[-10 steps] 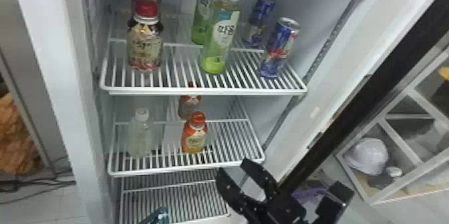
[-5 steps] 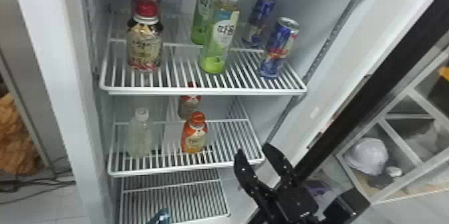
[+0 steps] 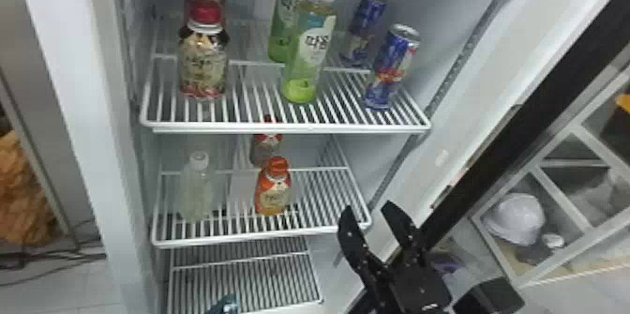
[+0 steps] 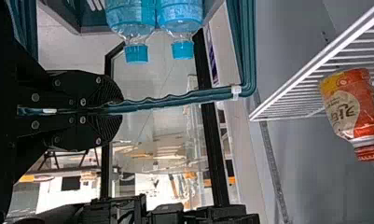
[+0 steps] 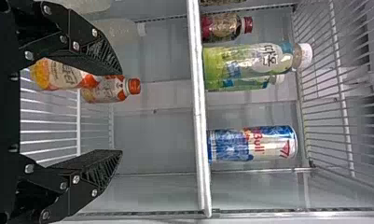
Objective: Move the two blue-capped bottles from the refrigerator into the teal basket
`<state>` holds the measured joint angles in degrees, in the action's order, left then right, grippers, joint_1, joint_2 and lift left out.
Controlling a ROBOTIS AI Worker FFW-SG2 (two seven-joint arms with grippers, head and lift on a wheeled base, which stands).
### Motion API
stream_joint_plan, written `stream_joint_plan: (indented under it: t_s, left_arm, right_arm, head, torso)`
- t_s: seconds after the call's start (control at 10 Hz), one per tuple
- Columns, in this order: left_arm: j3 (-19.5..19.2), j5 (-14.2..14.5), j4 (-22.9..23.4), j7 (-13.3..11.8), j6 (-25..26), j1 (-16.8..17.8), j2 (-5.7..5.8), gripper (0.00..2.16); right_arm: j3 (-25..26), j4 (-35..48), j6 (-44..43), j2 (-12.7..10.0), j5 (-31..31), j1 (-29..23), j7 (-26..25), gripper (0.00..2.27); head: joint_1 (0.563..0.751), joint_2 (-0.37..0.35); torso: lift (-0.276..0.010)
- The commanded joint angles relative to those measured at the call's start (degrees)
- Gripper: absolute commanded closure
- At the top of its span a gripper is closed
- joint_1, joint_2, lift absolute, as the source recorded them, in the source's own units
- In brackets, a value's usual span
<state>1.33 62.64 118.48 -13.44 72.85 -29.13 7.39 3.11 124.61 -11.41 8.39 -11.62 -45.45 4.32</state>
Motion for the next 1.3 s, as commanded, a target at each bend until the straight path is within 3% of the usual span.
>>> stream_joint_plan:
  t_s: [0.0,1.2]
  left_arm:
    - [-0.01,-0.06,0.00,-0.01,-0.01,-0.12,0.00,1.11]
    - [-0.19,0.29,1.12,-0.01,0.13,-0.96,-0.27,1.11]
  right_arm:
    - [-0.03,-0.51,-0.69,-0.04,0.02,0.03,-0.10,0.47]
    - [1.02,-0.94,-4.34,-1.01,-0.15,-0.53,-0.54,0.50]
  head:
    - [0.695,-0.350]
    - [0.695,-0.350]
  torso:
    - [-0.136]
    - [-0.136]
